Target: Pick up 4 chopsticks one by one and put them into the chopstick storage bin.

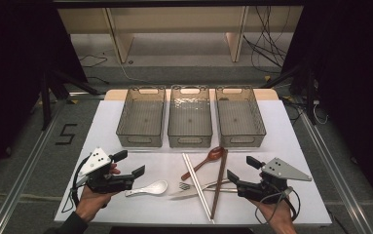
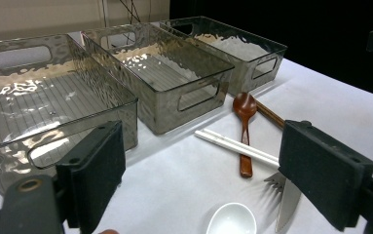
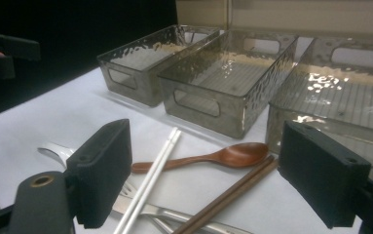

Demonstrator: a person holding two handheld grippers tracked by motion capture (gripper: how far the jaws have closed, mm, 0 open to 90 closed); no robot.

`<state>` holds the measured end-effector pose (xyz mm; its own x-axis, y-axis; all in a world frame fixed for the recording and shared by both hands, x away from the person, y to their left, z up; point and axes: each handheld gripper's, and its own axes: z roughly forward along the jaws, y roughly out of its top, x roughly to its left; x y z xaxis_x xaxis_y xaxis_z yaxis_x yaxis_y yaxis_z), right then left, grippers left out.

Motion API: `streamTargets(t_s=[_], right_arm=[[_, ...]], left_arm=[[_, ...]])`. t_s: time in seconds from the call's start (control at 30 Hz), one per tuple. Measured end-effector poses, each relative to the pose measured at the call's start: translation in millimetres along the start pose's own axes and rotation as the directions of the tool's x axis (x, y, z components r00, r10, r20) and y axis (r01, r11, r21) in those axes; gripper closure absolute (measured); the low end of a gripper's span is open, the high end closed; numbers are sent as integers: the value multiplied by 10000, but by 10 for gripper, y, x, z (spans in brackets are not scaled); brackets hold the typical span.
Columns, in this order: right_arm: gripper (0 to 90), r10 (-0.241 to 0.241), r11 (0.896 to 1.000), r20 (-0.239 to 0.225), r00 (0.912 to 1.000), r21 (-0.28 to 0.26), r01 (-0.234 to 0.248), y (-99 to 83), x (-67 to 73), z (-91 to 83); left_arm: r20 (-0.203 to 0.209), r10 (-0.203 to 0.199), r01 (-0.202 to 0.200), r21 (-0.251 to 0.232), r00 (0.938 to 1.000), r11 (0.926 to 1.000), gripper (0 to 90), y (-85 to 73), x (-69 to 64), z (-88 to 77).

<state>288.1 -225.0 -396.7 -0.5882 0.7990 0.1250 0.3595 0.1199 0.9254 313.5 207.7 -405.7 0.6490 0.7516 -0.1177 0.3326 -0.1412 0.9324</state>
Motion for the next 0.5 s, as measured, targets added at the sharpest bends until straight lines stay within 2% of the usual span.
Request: streamTargets(t_s=[0.13,0.33,0.4,0.5], right_arm=[[213,243,9997,-38,9997,10,-243,1,-13,5],[254,453,9969,124,9989,631,-460,-6,-18,47],[255,378,9965,217,9990,735,-393,-6,-13,58],[255,210,9917,527,9984,1259,-275,-6,-9,98]], left_arm=[[18,-13,13,15,10000,10000,166,-1,0,8],[10,-77,77,-37,10000,10000,166,2,7,1],[17,-57,57,-18,10000,10000,166,3,3,1],[2,-57,57,0,10000,10000,166,2,3,2]])
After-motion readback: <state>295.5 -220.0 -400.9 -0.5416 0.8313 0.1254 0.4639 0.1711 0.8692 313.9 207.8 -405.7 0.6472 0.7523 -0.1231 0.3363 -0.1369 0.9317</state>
